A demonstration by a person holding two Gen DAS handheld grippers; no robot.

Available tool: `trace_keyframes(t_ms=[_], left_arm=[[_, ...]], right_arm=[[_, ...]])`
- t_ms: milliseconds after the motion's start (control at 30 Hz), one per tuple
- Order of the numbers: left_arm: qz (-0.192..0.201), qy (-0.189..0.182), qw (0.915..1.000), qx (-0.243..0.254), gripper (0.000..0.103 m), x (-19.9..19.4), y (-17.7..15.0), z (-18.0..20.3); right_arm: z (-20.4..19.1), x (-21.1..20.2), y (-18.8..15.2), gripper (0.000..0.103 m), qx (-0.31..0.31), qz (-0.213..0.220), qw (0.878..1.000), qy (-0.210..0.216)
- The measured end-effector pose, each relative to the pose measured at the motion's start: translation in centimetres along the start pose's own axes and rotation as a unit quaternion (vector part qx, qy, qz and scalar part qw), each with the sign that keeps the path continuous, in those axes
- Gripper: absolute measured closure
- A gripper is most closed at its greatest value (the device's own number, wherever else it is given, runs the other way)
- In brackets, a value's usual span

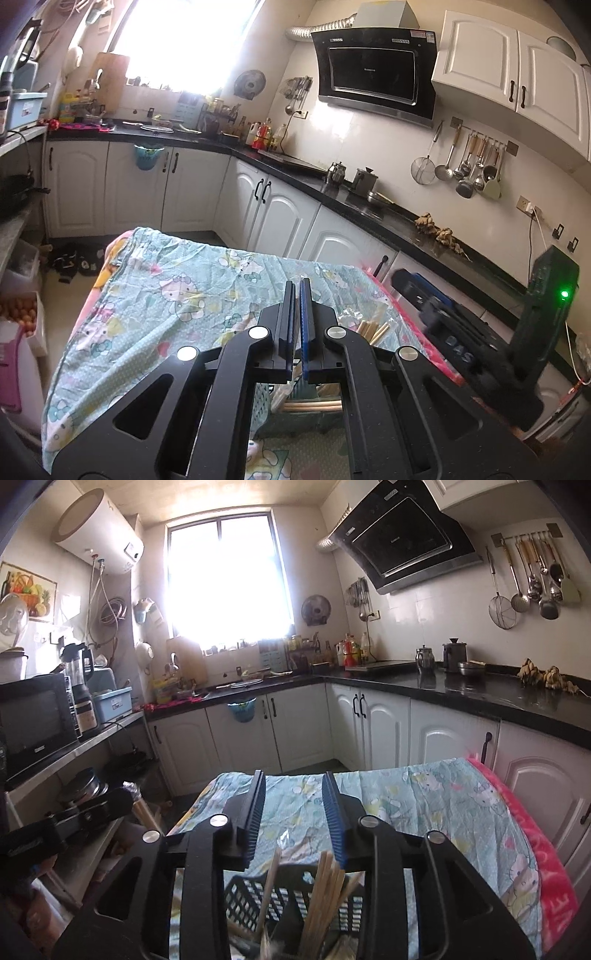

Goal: Organize utensils
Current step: 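Open both tools to drop the chopsticks into the caddy, then withdraw both open tools back from the caddy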

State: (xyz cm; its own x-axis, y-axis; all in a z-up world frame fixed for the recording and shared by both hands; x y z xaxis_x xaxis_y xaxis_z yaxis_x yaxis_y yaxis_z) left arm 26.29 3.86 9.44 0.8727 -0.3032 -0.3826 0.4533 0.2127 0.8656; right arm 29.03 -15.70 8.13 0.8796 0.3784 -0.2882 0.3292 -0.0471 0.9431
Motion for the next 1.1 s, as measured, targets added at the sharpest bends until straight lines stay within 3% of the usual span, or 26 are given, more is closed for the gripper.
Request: trace_keyframes(t_ms=[100, 167, 300, 567, 667, 767, 1100], left_arm=[[-0.006, 0.010, 0.9999, -0.004, 0.097, -0.3, -0.1, -0.1], [-0.006, 0.011, 0.9999, -0.008, 0.080, -0.8, -0.1, -0.2], [0.000, 0.018, 0.9998, -0.006, 0.069, -2.2, -0.1, -0.2], [-0.010, 0.022, 0.9995, -0.019, 0.028, -5.0, -1.2, -0.5], [-0.021, 0.021, 0.9991, -0.031, 0.017, -5.7, -2.0, -0.6], [-0.029, 0.019, 0.9987, -0.036, 0.011, -6.4, -3.0, -0.5], [-0.062, 0.043, 0.9965, -0.037, 0.011, -8.8, -7.2, -0.6]], right_arm=[[0.2, -1.4, -0.2, 0.061, -0.004, -0.013, 1.000, 0.012], [0.2, -2.3, -0.3, 0.057, -0.007, -0.020, 1.000, 0.018], [-0.1, -4.8, -0.7, 0.042, -0.018, -0.029, 0.999, 0.034], [-0.5, -8.7, -2.9, 0.020, -0.051, -0.047, 0.997, 0.027], [-0.5, -9.8, -3.8, 0.014, -0.054, -0.052, 0.997, 0.026], [-0.3, -10.7, -4.8, 0.010, -0.055, -0.059, 0.997, 0.021], [0.1, -13.4, -8.7, 0.007, -0.061, -0.081, 0.995, -0.002]])
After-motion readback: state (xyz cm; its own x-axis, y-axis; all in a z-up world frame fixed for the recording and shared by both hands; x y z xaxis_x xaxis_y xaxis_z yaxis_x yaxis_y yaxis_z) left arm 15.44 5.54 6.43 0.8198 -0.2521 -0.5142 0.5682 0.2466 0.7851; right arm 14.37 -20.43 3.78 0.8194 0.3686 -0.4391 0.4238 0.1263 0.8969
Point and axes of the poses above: each gripper's, at about its wrist camera, not at the fingertips, and x roughly the way its jaws point, z to its right, y to its top, the point moved 3 cm from there along x, roughly the way its jaws point, and after that the axes turned 2 degrees about -z, right-handed, at the moved point
